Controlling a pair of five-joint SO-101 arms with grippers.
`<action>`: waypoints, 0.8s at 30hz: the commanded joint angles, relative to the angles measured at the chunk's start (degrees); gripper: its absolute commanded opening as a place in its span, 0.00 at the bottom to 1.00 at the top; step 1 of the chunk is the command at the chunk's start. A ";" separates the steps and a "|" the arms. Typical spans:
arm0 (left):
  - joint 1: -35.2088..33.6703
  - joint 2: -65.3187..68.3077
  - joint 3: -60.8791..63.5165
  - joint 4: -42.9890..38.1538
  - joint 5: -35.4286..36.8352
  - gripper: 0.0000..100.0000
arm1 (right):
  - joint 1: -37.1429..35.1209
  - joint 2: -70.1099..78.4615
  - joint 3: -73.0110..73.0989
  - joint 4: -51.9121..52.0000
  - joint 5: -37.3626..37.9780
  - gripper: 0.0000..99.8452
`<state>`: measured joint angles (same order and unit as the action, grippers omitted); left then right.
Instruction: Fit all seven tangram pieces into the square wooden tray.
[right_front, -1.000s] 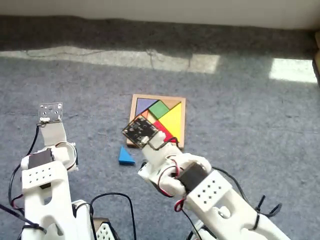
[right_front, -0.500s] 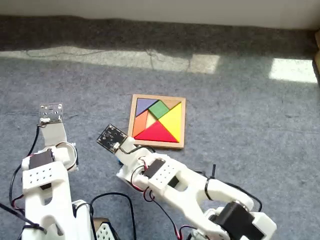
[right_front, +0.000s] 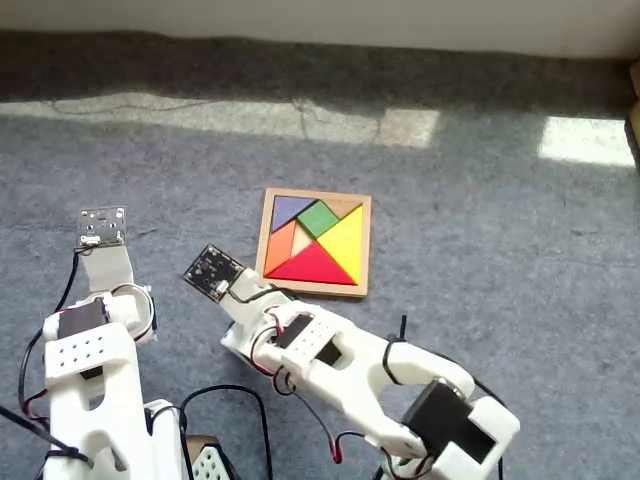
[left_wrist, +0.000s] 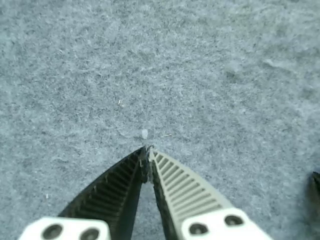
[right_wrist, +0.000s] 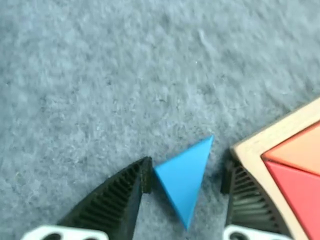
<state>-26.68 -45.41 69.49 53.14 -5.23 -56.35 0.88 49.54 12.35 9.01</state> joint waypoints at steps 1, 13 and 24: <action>-0.13 -1.01 -0.13 -0.88 0.35 0.04 | -0.40 2.15 -3.65 -0.92 -0.18 0.22; -0.13 -1.01 -0.13 -0.88 0.35 0.04 | 1.10 -10.86 -3.38 12.70 -0.09 0.01; -0.13 -1.01 -0.13 -0.88 0.35 0.04 | 14.81 -33.80 5.14 14.11 -0.09 0.01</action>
<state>-26.68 -45.41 69.58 53.14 -5.23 -46.59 -27.34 54.73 26.24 9.01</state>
